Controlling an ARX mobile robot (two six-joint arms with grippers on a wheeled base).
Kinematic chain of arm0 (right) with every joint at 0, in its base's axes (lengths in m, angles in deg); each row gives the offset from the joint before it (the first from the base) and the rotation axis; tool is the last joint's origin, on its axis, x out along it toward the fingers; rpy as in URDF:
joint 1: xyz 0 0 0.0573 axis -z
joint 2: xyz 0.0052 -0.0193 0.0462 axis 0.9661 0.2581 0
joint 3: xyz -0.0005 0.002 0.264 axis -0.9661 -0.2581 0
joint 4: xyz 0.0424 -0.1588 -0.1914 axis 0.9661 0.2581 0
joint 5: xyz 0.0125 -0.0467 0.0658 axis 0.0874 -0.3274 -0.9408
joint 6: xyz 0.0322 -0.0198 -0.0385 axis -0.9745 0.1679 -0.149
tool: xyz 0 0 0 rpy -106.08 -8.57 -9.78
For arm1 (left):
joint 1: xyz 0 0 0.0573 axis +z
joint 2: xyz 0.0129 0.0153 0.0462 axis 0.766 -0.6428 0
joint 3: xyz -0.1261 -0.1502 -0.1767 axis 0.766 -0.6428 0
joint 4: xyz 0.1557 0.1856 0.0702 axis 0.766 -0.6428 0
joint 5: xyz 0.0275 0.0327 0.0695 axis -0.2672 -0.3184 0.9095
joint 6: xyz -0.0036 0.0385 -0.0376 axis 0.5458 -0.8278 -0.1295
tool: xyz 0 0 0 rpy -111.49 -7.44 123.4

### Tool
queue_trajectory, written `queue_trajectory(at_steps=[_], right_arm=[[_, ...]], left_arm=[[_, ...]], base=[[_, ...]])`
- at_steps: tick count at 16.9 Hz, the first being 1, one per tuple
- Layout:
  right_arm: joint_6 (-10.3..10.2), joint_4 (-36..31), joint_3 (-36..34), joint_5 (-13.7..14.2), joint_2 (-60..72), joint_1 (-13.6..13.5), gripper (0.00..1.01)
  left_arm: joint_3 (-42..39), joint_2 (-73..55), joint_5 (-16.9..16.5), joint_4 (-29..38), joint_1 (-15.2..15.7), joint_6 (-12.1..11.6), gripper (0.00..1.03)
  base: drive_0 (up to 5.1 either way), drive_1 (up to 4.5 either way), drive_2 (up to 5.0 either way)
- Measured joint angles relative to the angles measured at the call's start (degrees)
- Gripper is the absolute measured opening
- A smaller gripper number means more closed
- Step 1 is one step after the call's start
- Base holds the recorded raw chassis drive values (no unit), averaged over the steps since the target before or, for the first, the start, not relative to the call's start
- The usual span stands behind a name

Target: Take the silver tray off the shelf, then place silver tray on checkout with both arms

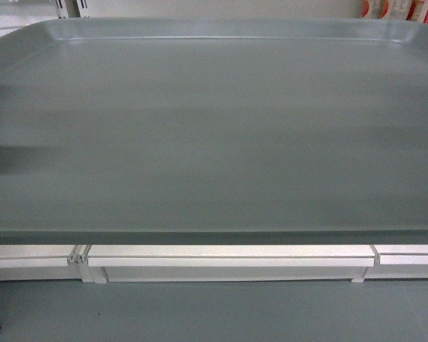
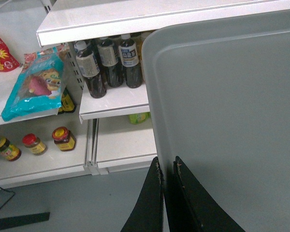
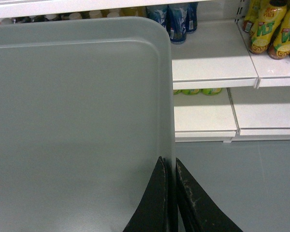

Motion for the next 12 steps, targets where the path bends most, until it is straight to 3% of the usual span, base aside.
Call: queue_trajectory(at_steps=[12], right_arm=[[0.0, 0.0, 0.0, 0.0, 0.0, 0.0, 0.03]], left_arm=[[0.0, 0.0, -0.1, 0.1, 0.0, 0.0, 0.04]], base=[[0.1, -4.08, 4.3]])
